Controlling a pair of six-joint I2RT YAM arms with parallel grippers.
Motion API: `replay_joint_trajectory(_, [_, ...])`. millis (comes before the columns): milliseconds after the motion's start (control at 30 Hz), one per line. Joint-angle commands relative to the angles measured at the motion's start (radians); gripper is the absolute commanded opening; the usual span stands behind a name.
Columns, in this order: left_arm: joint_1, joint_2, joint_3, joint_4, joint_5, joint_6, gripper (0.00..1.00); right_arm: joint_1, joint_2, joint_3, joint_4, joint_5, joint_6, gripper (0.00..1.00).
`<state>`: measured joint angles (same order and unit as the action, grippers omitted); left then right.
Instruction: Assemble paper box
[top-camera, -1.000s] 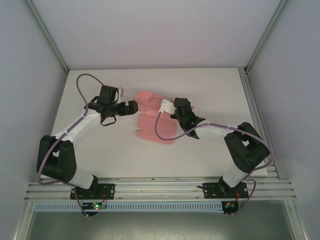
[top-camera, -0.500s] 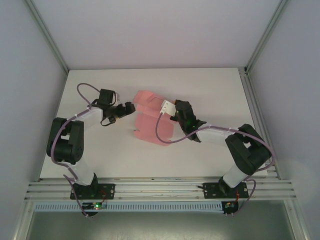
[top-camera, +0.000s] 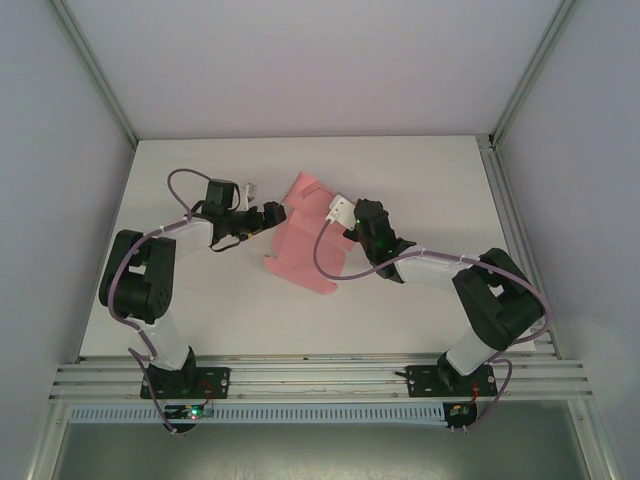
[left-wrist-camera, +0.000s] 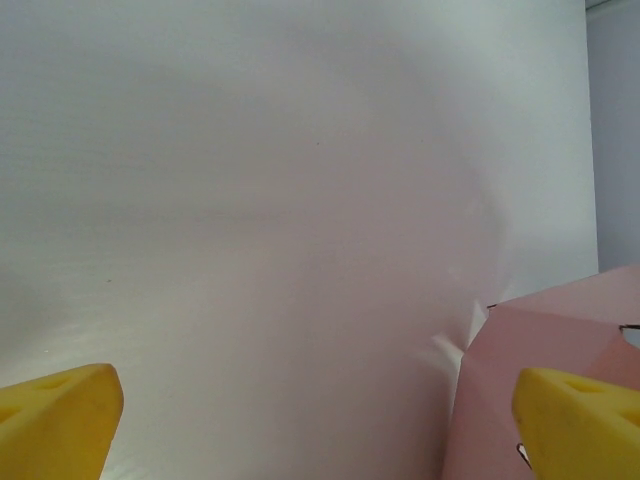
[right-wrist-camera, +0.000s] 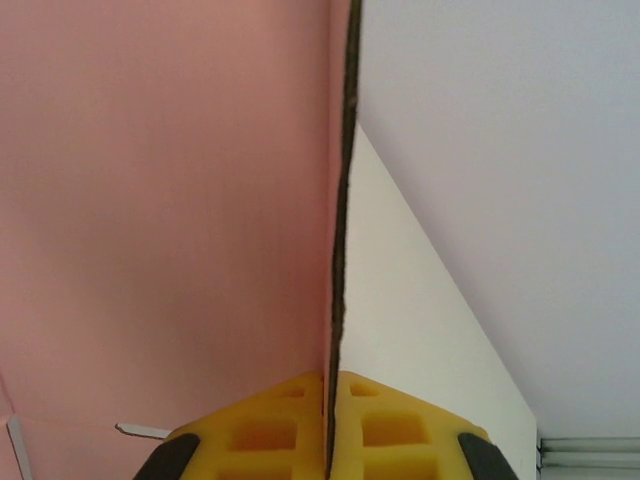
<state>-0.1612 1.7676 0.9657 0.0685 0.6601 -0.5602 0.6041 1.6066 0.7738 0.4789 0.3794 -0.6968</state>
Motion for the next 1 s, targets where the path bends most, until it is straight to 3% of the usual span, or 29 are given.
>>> replay_joint_trajectory(0, [-0.046,0.022,0.034,0.104,0.073,-0.022,1.0,0.024,-0.028,-0.004,-0.005,-0.067,0.038,0.0])
replay_joint_trajectory(233, [-0.057,0.031,0.016,0.136,0.107,-0.042,1.0,0.024,-0.023,-0.009,0.0,-0.037,0.057,0.0])
replay_joint_trajectory(433, [-0.057,-0.05,0.022,-0.029,0.001,0.075,1.0,0.008,-0.022,-0.007,-0.009,-0.022,0.045,0.0])
replay_joint_trajectory(733, [-0.056,-0.113,0.003,-0.089,0.067,0.168,1.0,-0.006,-0.034,-0.001,-0.049,-0.047,0.061,0.0])
replay_joint_trajectory(967, [-0.055,-0.177,-0.041,-0.111,0.048,0.195,1.0,-0.02,-0.049,0.001,-0.084,-0.066,0.066,0.0])
